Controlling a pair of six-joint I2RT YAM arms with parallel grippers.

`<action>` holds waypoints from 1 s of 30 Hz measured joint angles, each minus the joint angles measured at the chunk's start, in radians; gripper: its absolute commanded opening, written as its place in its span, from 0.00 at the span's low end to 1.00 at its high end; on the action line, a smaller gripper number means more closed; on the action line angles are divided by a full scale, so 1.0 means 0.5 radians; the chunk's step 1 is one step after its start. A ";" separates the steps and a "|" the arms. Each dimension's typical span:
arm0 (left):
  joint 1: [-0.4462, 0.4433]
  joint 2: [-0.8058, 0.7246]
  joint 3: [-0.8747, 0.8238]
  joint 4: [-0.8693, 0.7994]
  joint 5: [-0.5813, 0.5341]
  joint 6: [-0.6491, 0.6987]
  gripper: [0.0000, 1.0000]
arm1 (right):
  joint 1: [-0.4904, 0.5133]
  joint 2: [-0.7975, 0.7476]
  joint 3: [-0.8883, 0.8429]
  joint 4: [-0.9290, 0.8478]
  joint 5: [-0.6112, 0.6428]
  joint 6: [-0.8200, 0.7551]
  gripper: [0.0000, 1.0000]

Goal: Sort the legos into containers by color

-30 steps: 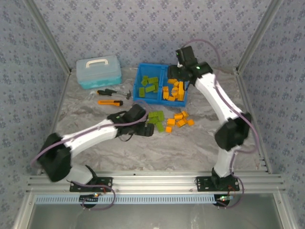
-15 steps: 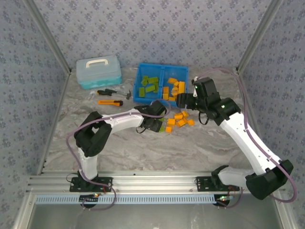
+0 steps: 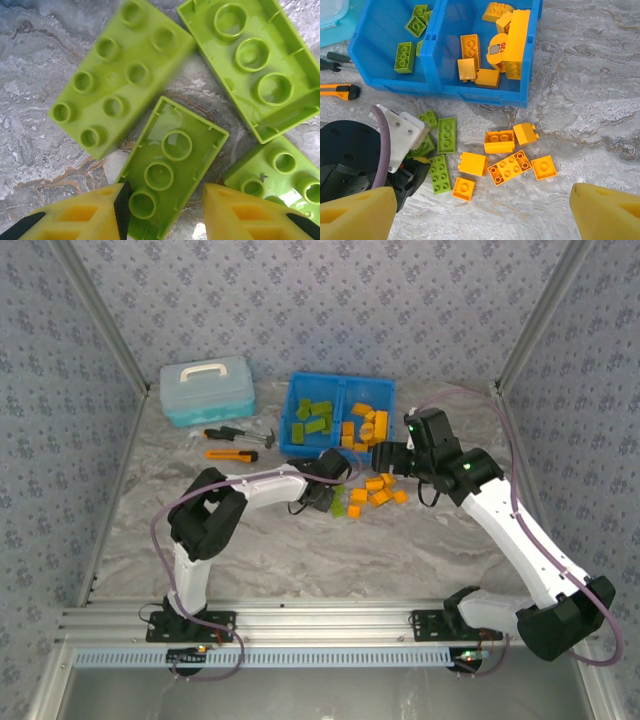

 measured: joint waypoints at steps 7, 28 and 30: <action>0.025 0.026 0.027 0.020 0.007 0.013 0.44 | 0.000 0.000 0.000 -0.009 0.000 0.013 0.93; 0.045 -0.171 0.009 -0.068 0.143 -0.034 0.17 | 0.046 0.000 0.000 -0.023 0.001 0.053 0.93; 0.039 -0.272 -0.006 -0.097 0.157 -0.055 0.17 | 0.050 0.000 0.000 -0.024 0.001 0.053 0.94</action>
